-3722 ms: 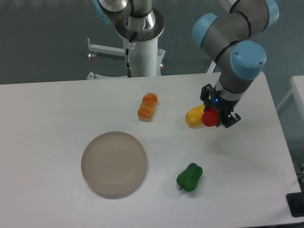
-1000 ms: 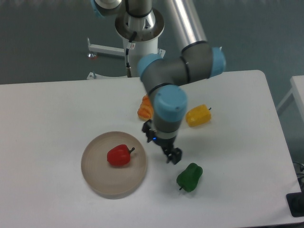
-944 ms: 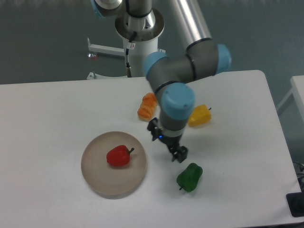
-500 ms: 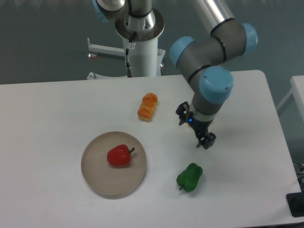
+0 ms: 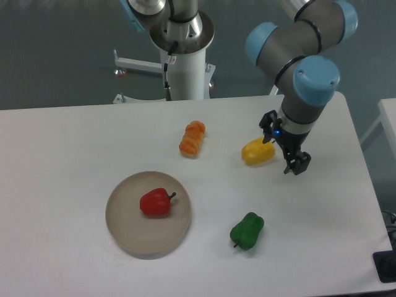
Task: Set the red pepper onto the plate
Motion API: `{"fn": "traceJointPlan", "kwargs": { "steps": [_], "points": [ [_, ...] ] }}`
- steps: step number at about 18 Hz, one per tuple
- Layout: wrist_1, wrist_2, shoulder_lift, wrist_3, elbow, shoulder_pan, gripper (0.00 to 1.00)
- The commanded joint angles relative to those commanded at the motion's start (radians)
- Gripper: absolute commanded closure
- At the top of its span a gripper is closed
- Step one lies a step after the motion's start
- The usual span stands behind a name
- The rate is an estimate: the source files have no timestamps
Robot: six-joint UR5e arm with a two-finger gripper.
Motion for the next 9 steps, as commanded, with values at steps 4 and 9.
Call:
{"fn": "traceJointPlan", "kwargs": {
  "steps": [4, 9],
  "points": [
    [-0.005, -0.002, 0.002, 0.0, -0.014, 0.02, 0.0],
    [0.006, -0.002, 0.029, 0.032, -0.054, 0.04, 0.0]
  ]
}}
